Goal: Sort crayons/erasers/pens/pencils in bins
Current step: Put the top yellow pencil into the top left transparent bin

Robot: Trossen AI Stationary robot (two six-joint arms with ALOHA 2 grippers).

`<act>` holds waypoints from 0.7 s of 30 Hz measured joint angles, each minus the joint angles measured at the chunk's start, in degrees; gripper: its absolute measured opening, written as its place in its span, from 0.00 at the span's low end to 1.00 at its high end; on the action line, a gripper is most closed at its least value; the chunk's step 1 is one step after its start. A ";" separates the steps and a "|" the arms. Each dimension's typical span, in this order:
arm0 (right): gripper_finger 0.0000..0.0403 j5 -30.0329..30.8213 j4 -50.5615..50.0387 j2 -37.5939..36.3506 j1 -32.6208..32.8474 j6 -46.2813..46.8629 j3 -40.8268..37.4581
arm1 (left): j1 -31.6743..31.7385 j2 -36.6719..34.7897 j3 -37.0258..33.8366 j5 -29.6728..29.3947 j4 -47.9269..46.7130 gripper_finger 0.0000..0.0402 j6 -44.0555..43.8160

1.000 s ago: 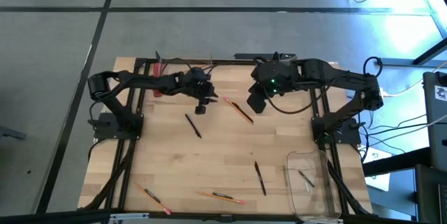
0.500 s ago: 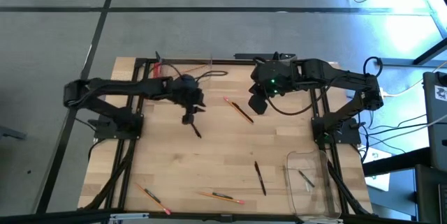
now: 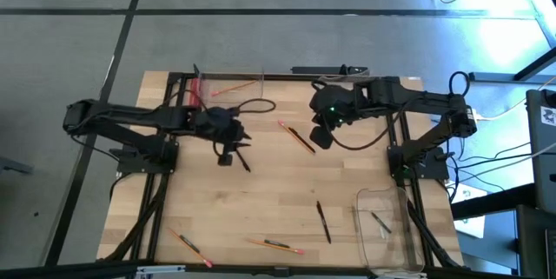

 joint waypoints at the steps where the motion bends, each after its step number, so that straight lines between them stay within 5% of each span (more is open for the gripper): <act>1: 0.04 -0.06 -0.02 -0.13 0.02 0.04 0.00 | 0.42 0.74 0.00 0.38 1.66 0.22 0.80; 21: 0.04 5.87 -0.59 -0.78 -1.10 -2.87 0.00 | 18.34 26.25 0.00 12.18 28.70 0.22 9.99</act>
